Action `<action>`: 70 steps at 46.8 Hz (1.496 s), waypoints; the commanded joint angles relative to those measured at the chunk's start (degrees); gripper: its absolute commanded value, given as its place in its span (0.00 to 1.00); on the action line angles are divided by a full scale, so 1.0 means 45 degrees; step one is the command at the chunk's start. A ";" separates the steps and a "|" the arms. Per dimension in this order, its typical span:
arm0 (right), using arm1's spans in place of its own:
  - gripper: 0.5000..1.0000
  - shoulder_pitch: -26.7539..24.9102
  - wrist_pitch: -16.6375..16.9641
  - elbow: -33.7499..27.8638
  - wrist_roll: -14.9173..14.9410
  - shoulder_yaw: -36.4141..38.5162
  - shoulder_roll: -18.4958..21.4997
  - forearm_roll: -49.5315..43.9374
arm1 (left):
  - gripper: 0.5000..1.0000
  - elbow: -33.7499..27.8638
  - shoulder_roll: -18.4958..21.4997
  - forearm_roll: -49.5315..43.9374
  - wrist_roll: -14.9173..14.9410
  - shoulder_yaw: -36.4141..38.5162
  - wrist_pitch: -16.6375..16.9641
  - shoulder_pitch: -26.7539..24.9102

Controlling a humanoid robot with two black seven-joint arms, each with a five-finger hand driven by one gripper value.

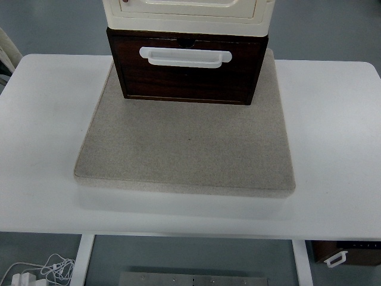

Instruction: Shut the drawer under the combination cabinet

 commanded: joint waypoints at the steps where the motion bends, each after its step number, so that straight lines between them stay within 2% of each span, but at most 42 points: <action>1: 0.90 -0.0003 0.0000 0.0000 0.0011 0.0000 0.0000 0.0000 | 0.99 -0.0021 -0.0203 -0.0536 -0.0005 0.0018 -0.0330 0.0365; 11: 0.90 -0.0003 0.0000 0.0000 0.0011 0.0000 0.0000 0.0000 | 0.99 -0.0002 -0.0731 -0.1259 -0.0024 -0.0001 -0.1639 0.1167; 23: 0.90 -0.0003 0.0000 0.0000 0.0011 0.0000 0.0000 0.0000 | 0.99 0.0232 -0.1121 -0.1455 -0.0044 -0.0001 -0.3943 0.1557; 36: 0.90 -0.0003 0.0000 0.0000 -0.0009 0.0000 0.0000 0.0000 | 0.99 0.1345 -0.1550 -0.1572 0.0014 -0.0021 -0.5448 0.1538; 51: 0.90 -0.0003 0.0000 0.0000 0.0011 0.0019 0.0000 0.0000 | 0.99 0.1678 -0.2371 -0.3017 0.0288 -0.0021 -0.5273 0.1519; 60: 0.90 -0.0003 0.0000 0.0000 0.0011 0.0000 0.0000 0.0000 | 0.99 0.1639 -0.2469 -0.3701 0.0269 -0.0021 -0.4727 0.1382; 70: 0.90 -0.0003 0.0000 0.0000 0.0011 0.0000 0.0000 0.0000 | 0.99 0.1658 -0.2508 -0.4033 0.0210 -0.0021 -0.4668 0.1382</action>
